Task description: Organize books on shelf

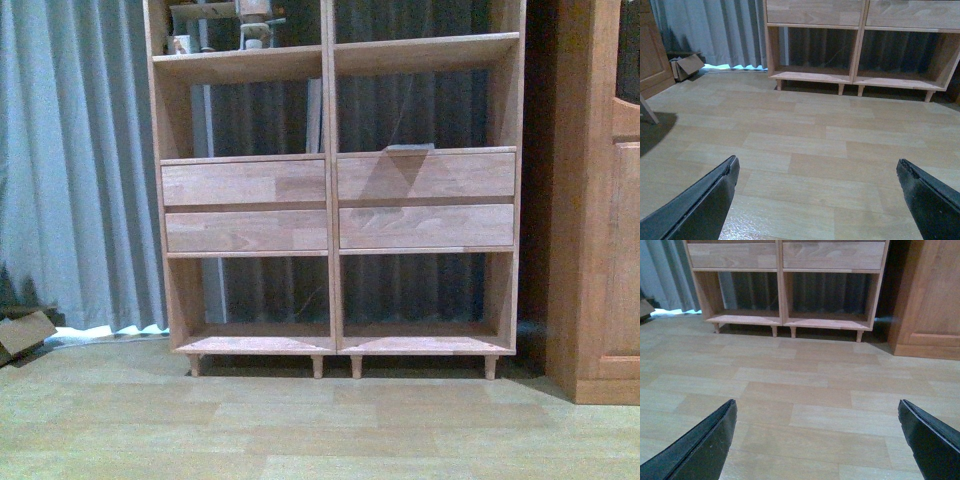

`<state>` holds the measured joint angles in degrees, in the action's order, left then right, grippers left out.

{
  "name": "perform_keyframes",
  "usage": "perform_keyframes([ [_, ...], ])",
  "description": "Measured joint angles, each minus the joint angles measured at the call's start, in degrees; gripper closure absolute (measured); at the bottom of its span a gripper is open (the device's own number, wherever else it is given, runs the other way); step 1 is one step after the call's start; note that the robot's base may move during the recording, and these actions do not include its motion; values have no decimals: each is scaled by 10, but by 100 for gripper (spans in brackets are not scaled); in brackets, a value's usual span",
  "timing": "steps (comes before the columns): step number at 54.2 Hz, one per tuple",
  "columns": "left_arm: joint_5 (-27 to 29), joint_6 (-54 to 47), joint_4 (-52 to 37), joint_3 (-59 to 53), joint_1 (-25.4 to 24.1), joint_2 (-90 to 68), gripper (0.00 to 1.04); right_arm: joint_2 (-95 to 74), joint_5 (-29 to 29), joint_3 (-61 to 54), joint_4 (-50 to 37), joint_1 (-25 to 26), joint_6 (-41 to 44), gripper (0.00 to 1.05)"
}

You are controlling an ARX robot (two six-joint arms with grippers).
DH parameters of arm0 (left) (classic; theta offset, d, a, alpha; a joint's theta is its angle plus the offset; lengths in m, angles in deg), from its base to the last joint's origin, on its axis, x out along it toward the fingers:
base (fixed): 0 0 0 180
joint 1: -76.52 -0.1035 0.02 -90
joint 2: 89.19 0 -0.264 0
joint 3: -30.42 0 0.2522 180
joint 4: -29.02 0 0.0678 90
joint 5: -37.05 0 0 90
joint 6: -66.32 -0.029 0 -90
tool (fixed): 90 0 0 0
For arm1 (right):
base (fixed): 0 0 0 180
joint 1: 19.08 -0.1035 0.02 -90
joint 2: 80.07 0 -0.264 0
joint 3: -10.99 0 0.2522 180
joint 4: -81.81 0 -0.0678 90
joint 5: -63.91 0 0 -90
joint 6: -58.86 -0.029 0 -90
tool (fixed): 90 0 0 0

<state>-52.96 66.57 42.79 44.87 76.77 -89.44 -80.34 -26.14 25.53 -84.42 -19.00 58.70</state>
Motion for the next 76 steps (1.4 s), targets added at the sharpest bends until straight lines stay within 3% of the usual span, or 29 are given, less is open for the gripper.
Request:
perform_keyframes([
  [76, 0, 0, 0, 0, 0, 0, 7, 0, 0, 0, 0, 0, 0, 7],
])
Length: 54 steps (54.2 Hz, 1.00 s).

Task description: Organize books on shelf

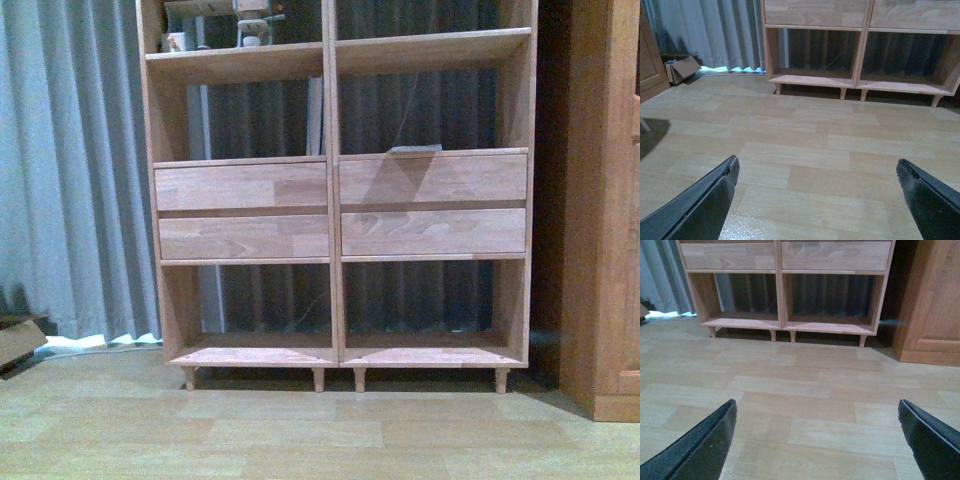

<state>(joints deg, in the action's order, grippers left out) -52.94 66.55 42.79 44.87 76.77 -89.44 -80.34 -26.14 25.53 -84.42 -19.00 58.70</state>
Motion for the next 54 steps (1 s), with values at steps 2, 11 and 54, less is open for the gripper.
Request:
perform_keyframes([
  [2, 0, 0, 0, 0, 0, 0, 7, 0, 0, 0, 0, 0, 0, 7],
  [11, 0, 0, 0, 0, 0, 0, 7, 0, 0, 0, 0, 0, 0, 7],
  [54, 0, 0, 0, 0, 0, 0, 7, 0, 0, 0, 0, 0, 0, 7],
])
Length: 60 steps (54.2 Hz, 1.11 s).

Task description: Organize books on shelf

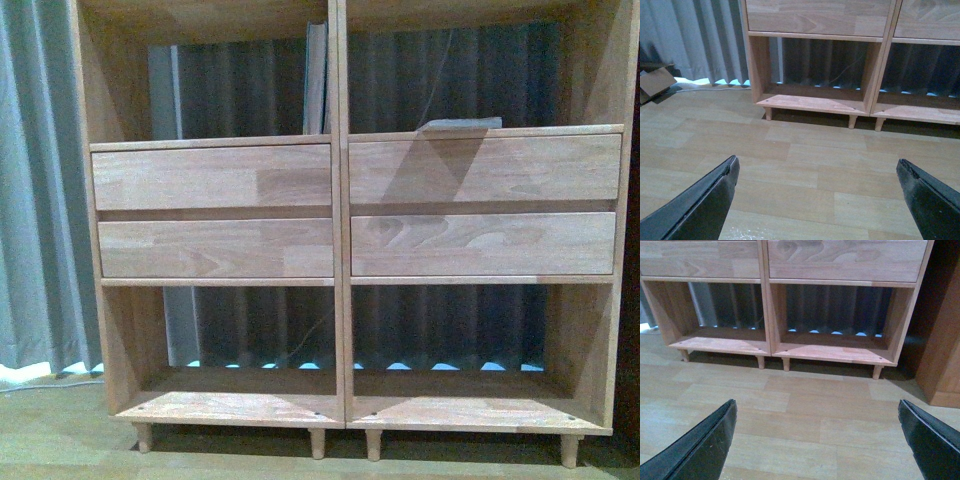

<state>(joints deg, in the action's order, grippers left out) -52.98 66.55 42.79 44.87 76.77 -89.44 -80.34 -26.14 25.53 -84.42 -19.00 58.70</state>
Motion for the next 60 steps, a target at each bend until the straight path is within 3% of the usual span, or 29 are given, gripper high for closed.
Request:
perform_keyframes([
  [60, 0, 0, 0, 0, 0, 0, 7, 0, 0, 0, 0, 0, 0, 7],
])
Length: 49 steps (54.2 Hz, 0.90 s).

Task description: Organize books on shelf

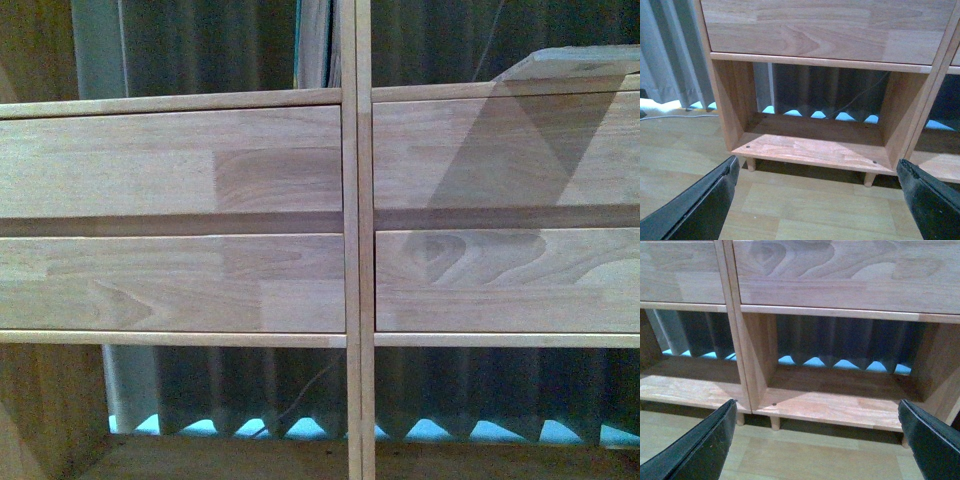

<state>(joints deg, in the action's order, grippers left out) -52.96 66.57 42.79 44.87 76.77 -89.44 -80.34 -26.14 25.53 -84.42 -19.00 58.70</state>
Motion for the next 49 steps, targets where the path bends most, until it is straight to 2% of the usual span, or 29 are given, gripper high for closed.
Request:
perform_keyframes([
  [49, 0, 0, 0, 0, 0, 0, 7, 0, 0, 0, 0, 0, 0, 7],
])
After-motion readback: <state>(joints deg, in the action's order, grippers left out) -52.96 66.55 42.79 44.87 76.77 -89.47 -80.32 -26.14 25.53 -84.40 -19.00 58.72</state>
